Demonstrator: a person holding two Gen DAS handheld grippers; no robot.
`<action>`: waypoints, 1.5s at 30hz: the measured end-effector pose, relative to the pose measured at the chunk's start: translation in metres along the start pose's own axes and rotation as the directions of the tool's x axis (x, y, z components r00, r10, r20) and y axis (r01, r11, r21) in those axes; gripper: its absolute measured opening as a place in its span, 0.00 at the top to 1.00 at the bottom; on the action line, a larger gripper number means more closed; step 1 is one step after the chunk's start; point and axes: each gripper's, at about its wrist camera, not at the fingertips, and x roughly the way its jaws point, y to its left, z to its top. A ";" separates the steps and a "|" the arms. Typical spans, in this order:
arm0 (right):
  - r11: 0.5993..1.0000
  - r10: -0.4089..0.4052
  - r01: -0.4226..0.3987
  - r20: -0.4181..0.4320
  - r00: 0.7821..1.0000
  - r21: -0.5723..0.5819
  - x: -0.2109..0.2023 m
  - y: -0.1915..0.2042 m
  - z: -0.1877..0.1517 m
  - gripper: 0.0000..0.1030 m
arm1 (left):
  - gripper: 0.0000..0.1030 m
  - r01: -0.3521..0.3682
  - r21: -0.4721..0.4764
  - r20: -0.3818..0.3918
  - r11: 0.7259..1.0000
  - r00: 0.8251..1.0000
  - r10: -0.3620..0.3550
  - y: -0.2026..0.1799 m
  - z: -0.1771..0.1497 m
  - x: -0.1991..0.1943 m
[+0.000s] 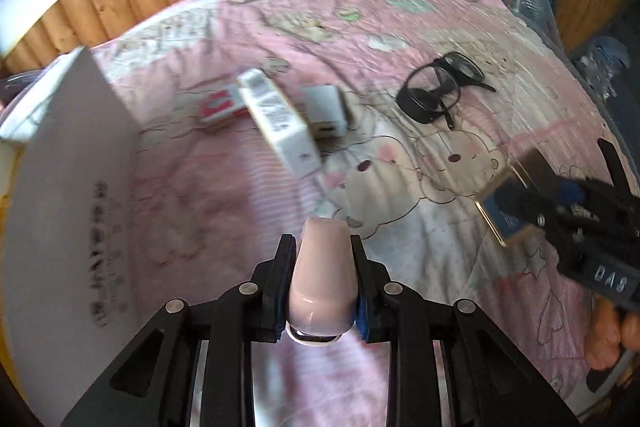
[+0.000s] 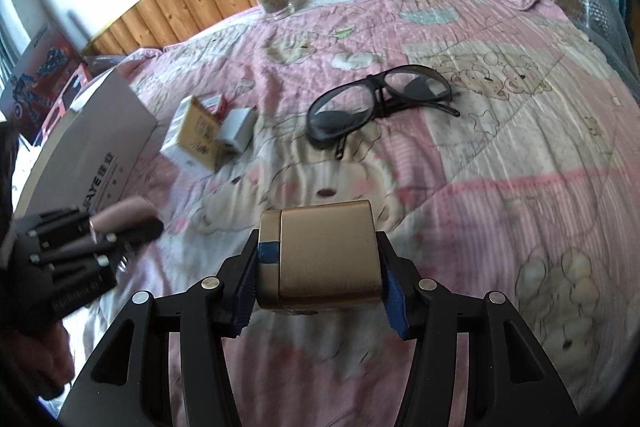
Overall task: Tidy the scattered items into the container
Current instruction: 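Lift the pink stapler and gold tin box off the quilt with both grippers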
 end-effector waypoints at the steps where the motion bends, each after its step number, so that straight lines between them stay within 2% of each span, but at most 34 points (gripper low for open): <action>1: 1.000 -0.001 0.001 -0.003 1.000 -0.003 -0.003 0.004 -0.003 0.47 | 0.74 -0.007 -0.008 0.007 1.000 1.000 0.007 0.003 -0.001 -0.006; 9: 1.000 -0.001 0.001 -0.009 1.000 -0.025 -0.023 0.037 -0.021 0.47 | 0.74 -0.042 -0.050 0.094 0.998 0.994 0.047 0.021 -0.012 -0.060; 18: 0.994 0.010 -0.009 0.014 1.000 -0.108 -0.051 0.087 -0.034 0.47 | 0.74 -0.062 -0.106 0.195 0.992 0.977 0.082 0.044 -0.026 -0.115; 29: 0.976 0.034 -0.021 0.058 0.998 -0.215 -0.083 0.151 -0.044 0.47 | 0.74 -0.146 -0.136 0.335 0.980 0.924 0.184 0.068 -0.050 -0.184; 45: 0.916 0.102 -0.039 0.136 0.986 -0.399 -0.128 0.254 -0.046 0.47 | 0.74 -0.175 -0.303 0.407 0.937 0.865 0.293 0.138 -0.105 -0.256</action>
